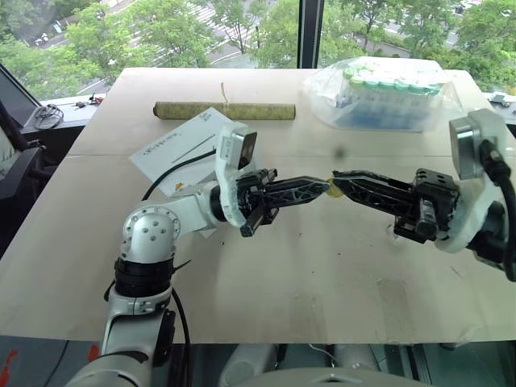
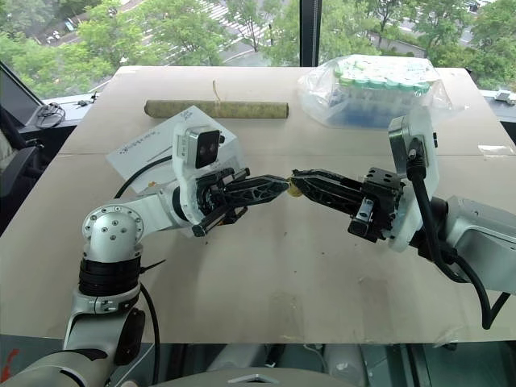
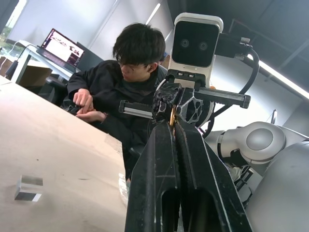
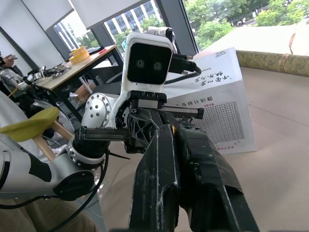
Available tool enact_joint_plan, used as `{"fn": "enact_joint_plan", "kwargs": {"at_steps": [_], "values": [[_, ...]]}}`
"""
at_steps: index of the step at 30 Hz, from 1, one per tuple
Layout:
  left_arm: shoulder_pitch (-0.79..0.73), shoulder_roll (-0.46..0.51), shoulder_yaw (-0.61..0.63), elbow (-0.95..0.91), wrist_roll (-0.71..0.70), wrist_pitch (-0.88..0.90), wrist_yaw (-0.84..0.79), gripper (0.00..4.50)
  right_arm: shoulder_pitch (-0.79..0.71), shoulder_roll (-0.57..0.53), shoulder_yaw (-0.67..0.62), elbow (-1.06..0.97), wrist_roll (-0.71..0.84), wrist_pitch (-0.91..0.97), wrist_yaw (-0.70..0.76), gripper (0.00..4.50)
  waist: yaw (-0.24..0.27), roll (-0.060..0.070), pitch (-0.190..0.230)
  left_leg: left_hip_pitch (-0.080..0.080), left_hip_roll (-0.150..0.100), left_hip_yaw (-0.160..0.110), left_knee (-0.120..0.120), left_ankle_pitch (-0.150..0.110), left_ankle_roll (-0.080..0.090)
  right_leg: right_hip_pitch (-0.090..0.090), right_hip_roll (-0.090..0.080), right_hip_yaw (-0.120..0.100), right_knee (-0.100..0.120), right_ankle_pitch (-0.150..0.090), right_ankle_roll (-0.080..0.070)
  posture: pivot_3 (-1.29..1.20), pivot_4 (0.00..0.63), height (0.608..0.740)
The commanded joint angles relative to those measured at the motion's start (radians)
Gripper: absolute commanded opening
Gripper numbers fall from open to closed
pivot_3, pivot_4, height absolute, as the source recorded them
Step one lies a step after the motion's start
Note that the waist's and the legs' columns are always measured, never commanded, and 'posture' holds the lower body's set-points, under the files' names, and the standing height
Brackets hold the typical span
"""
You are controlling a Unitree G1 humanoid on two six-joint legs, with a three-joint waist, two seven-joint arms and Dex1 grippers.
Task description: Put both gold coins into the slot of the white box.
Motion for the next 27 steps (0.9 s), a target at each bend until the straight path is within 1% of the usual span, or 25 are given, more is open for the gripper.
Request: {"fn": "enact_joint_plan", "kwargs": {"at_steps": [1, 2, 3, 7, 8, 11, 14, 17, 20, 22, 24, 27], "values": [[0.005, 0.005, 0.028, -0.019, -0.023, -0.005, 0.007, 0.0, -0.013, 0.0, -0.026, -0.023, 0.033, -0.021, 0.052, 1.3, 0.0, 0.0, 0.0, 0.0, 0.0, 0.0, 0.0, 0.0, 0.0, 0.0, 0.0, 0.0, 0.0, 0.0, 0.0, 0.0, 0.15, 0.74], [0.01, 0.013, 0.036, -0.022, -0.024, -0.005, 0.01, 0.0, -0.007, 0.003, -0.036, -0.016, 0.025, -0.033, 0.031, 1.8, 0.0, 0.0, 0.0, 0.0, 0.0, 0.0, 0.0, 0.0, 0.0, 0.0, 0.0, 0.0, 0.0, 0.0, 0.0, 0.0, 0.15, 0.74], [0.013, 0.019, 0.045, -0.026, -0.029, -0.005, 0.016, 0.0, -0.003, 0.002, -0.048, -0.009, 0.016, -0.039, 0.024, 2.39, 0.0, 0.0, 0.0, 0.0, 0.0, 0.0, 0.0, 0.0, 0.0, 0.0, 0.0, 0.0, 0.0, 0.0, 0.0, 0.0, 0.15, 0.74], [0.025, 0.045, 0.088, -0.048, -0.074, 0.0, 0.061, 0.0, 0.031, -0.032, -0.109, 0.004, -0.007, -0.018, 0.058, 4.22, 0.001, 0.0, 0.0, 0.0, 0.0, 0.0, 0.0, 0.0, 0.0, 0.0, 0.0, 0.0, 0.0, 0.0, 0.0, 0.0, 0.15, 0.74], [0.031, 0.057, 0.101, -0.059, -0.086, 0.001, 0.074, 0.0, 0.044, -0.041, -0.125, 0.006, -0.016, -0.01, 0.073, 4.38, 0.001, 0.0, 0.0, 0.0, 0.0, 0.0, 0.0, 0.0, 0.0, 0.0, 0.0, 0.0, 0.0, 0.0, 0.0, 0.0, 0.15, 0.74], [0.034, 0.092, 0.146, -0.087, -0.14, -0.002, 0.131, 0.0, 0.075, -0.077, -0.159, -0.007, -0.109, 0.022, 0.157, 4.38, 0.0, -0.001, 0.001, 0.0, 0.0, 0.0, 0.0, 0.0, 0.0, 0.0, 0.0, 0.0, 0.0, 0.0, 0.0, 0.0, 0.15, 0.74], [0.022, 0.144, 0.202, -0.104, -0.221, -0.011, 0.214, 0.0, 0.108, -0.083, -0.179, -0.021, -0.211, 0.028, 0.25, 4.38, 0.0, -0.001, 0.001, 0.0, 0.0, -0.001, 0.0, 0.0, 0.0, 0.0, 0.0, 0.0, 0.0, 0.0, 0.0, 0.0, 0.15, 0.74], [0.006, 0.202, 0.246, -0.102, -0.279, -0.024, 0.28, 0.0, 0.128, -0.077, -0.178, -0.027, -0.319, 0.022, 0.331, 4.38, 0.0, -0.001, 0.001, 0.0, 0.0, -0.001, 0.0, 0.0, 0.0, 0.0, 0.0, 0.0, 0.0, 0.0, 0.0, 0.0, 0.15, 0.74], [-0.029, 0.28, 0.309, -0.048, -0.316, -0.041, 0.348, 0.0, 0.127, -0.058, -0.143, -0.023, -0.449, -0.003, 0.423, 4.38, 0.001, -0.002, 0.001, 0.0, 0.0, -0.001, 0.0, 0.0, 0.0, 0.0, 0.0, 0.0, 0.0, 0.0, 0.0, 0.0, 0.15, 0.74], [-0.044, 0.343, 0.343, -0.004, -0.282, -0.042, 0.336, 0.0, 0.111, -0.04, -0.126, -0.02, -0.507, -0.021, 0.465, 4.38, 0.0, -0.002, 0.002, 0.001, 0.0, -0.001, 0.0, 0.0, 0.0, 0.0, 0.0, 0.0, 0.0, 0.0, 0.0, 0.0, 0.15, 0.74], [-0.075, 0.408, 0.364, 0.066, -0.217, -0.049, 0.298, 0.0, 0.092, -0.019, -0.114, -0.006, -0.524, -0.032, 0.494, 4.38, -0.001, -0.002, 0.002, 0.0, 0.0, 0.0, -0.001, 0.0, 0.0, -0.003, 0.001, 0.002, 0.002, 0.0, 0.0, 0.0, 0.15, 0.74], [-0.106, 0.48, 0.37, 0.15, -0.125, -0.06, 0.22, 0.0, 0.07, 0.004, -0.095, 0.004, -0.569, -0.036, 0.529, 4.38, 0.0, -0.003, 0.003, 0.0, 0.0, 0.001, -0.001, 0.0, 0.0, -0.004, 0.001, 0.002, 0.002, 0.0, 0.0, 0.0, 0.15, 0.74]]}}
